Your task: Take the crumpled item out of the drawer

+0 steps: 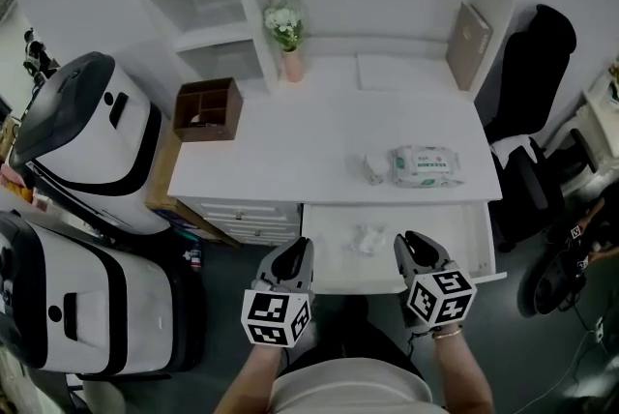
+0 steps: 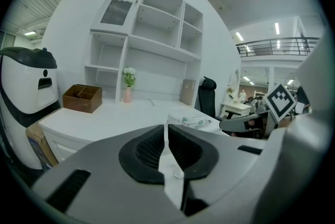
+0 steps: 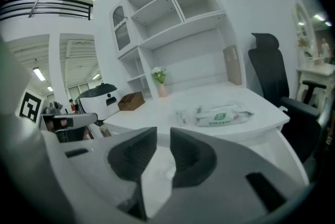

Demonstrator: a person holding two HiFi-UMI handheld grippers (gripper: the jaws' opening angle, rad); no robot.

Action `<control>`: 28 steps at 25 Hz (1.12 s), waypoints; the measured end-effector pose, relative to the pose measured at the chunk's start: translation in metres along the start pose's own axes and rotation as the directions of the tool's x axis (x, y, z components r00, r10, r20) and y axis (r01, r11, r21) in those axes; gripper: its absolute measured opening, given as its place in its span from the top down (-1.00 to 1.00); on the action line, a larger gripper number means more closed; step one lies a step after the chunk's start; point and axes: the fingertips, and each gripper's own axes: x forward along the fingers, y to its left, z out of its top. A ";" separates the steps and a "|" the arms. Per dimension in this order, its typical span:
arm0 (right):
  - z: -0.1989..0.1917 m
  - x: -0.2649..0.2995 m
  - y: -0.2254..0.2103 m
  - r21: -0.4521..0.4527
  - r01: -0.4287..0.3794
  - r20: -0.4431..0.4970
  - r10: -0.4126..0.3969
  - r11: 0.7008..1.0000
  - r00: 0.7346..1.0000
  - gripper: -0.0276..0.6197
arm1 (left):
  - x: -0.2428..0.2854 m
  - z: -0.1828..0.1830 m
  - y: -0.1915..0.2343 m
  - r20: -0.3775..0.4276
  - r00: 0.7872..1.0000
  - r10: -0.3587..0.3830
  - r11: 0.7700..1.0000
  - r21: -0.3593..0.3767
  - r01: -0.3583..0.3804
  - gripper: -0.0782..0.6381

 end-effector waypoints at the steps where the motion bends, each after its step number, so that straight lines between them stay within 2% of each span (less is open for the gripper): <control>1: -0.003 0.005 -0.002 -0.006 -0.010 -0.018 0.010 1.000 1.000 0.71 | 0.003 0.000 0.001 -0.004 1.000 0.007 1.000 -0.003 -0.007 0.75; 6: -0.018 0.033 -0.010 -0.030 -0.066 -0.118 0.062 0.997 0.991 0.71 | 0.014 -0.002 0.005 -0.023 0.999 0.044 0.999 -0.015 -0.045 0.75; 13: -0.041 0.069 -0.017 -0.058 -0.144 -0.249 0.126 0.988 0.960 0.71 | 0.022 -0.004 0.012 -0.047 0.994 0.103 0.994 -0.019 -0.104 0.75; 19: -0.069 0.096 -0.024 -0.079 -0.197 -0.374 0.154 0.977 0.915 0.71 | 0.024 -0.006 0.021 -0.061 0.984 0.165 0.985 -0.037 -0.168 0.75; 28: -0.112 0.129 -0.030 -0.101 -0.229 -0.526 0.143 0.968 0.838 0.71 | 0.020 -0.013 0.036 -0.094 0.966 0.240 0.967 -0.066 -0.247 0.75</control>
